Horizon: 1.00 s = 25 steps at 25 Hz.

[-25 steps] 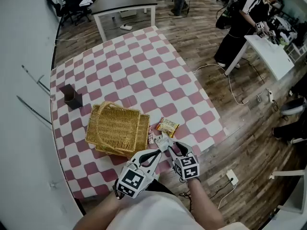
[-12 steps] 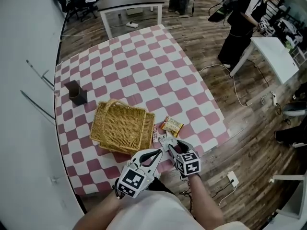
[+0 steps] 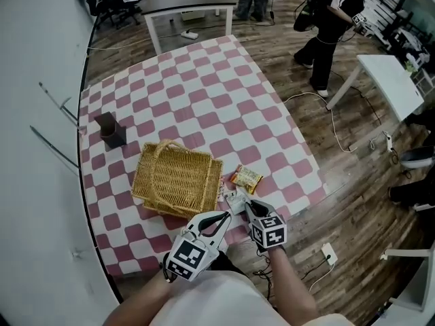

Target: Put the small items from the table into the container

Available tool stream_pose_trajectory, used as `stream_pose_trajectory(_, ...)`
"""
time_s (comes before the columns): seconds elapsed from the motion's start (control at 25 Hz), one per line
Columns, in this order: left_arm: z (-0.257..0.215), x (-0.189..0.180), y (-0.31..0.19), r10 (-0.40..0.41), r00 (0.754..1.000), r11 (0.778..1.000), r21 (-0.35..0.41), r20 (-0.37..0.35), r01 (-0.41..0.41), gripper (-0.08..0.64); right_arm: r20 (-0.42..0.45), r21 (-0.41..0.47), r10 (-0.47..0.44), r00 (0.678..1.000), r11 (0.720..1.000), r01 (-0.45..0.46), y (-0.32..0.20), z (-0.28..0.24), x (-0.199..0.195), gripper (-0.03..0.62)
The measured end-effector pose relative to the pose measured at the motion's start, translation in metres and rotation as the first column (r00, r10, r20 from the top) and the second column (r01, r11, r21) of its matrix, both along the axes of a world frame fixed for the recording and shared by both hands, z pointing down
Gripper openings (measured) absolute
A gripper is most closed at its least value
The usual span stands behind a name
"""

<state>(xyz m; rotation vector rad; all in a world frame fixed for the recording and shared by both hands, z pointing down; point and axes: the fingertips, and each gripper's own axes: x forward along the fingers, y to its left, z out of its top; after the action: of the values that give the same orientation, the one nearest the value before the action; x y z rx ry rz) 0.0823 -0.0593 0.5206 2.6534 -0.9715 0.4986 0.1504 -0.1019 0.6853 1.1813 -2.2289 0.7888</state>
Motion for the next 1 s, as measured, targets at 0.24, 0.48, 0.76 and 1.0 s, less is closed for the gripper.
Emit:
stream_pose_trajectory(0.24,-0.005,-0.002,0.003,0.013,1.000,1.000,0.009,-0.012,-0.013,0.012,0.010,0.026,0.004,1.000,1.000,-0.004,0.002,-0.013,-0.004,0.008)
stream_pose_trajectory(0.48,-0.012,-0.006,0.009,0.042,0.999,0.999,0.024,-0.020,-0.042,0.012,0.030,0.063,0.018,0.999,0.998,-0.020,0.005,-0.036,-0.005,0.005)
stream_pose_trajectory(0.76,-0.027,-0.013,0.015,0.081,0.996,0.995,0.057,-0.042,-0.079,0.012,0.036,0.112,0.061,0.998,0.992,-0.064,0.009,-0.062,0.000,0.005)
stream_pose_trajectory(1.0,-0.039,-0.021,0.018,0.101,0.993,0.992,0.086,-0.056,-0.096,0.012,0.044,0.160,0.084,0.995,0.983,-0.090,0.012,-0.086,0.001,0.005)
